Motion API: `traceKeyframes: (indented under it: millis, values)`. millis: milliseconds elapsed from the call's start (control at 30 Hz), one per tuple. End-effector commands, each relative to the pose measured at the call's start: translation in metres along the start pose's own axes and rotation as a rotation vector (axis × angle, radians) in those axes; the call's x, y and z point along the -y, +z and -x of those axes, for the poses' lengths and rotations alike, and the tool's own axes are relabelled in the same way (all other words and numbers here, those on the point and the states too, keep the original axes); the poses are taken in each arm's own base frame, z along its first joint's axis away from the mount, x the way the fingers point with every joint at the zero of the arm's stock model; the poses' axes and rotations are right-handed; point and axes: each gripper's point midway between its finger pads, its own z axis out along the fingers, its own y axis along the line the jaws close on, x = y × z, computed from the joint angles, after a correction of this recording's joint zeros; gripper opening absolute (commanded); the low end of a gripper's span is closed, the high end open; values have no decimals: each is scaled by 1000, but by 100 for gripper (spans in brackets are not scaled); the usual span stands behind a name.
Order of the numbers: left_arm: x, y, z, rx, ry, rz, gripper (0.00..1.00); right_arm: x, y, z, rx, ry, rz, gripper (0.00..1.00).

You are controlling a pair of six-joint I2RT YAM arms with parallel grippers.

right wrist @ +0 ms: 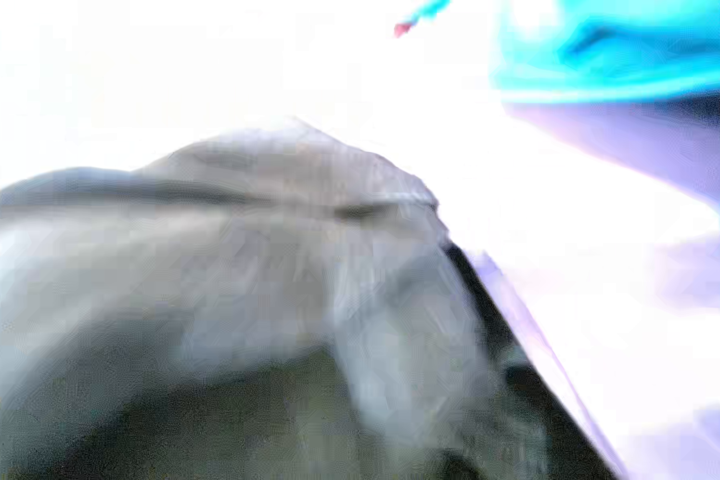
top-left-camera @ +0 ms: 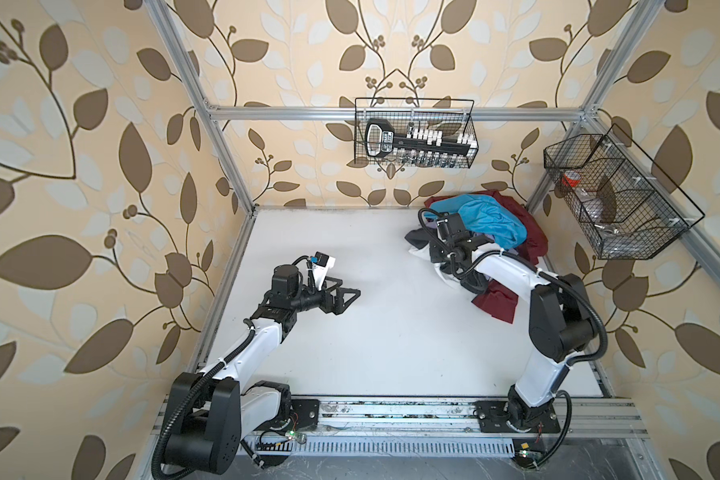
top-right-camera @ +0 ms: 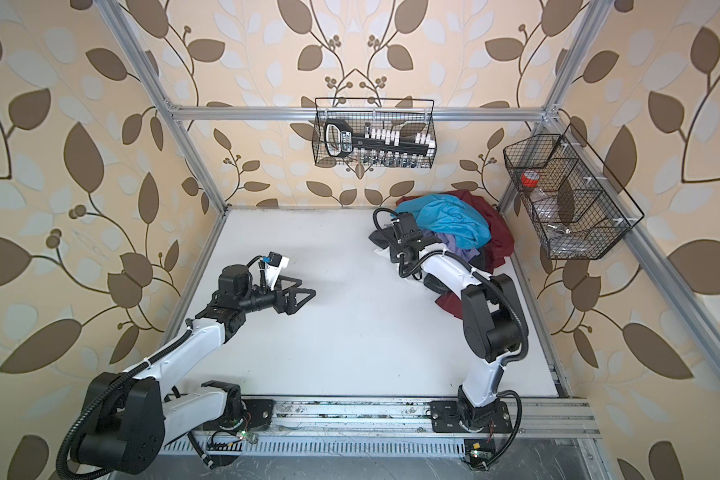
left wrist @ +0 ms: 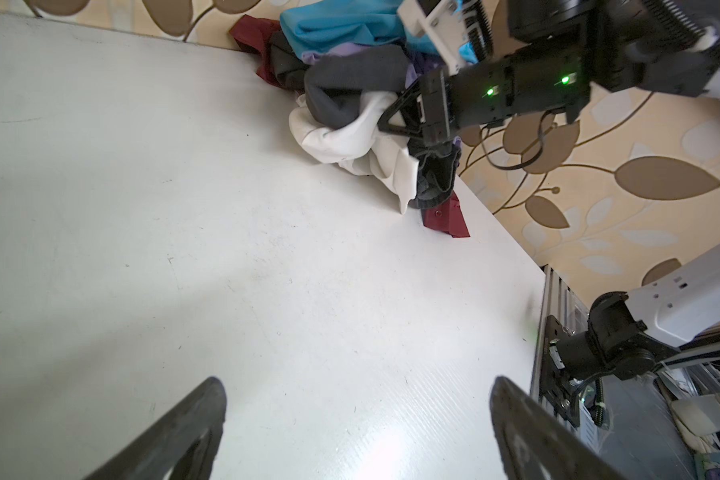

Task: Pick out a specific cloth from the pile
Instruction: 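Close the right gripper on the white shirt edge at the pile's base, then lift the white shirt high out of the pile with the right gripper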

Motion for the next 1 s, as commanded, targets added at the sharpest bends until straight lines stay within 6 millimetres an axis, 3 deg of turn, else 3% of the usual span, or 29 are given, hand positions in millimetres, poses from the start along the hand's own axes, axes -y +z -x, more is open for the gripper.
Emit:
traceKeyframes:
  millis: [0,467,633,967]
  values:
    - [13,-2,11,30,48,-40,99,4,-40,35,114,-25,-25,0]
    - [15,-4,11,38,54,-41,99,29,-153,125,413,-35,-87,0]
    - [15,-3,12,38,55,-41,99,36,-183,154,491,-40,-111,0]
    - [15,-4,12,40,57,-40,99,31,-250,211,666,-27,-43,0]
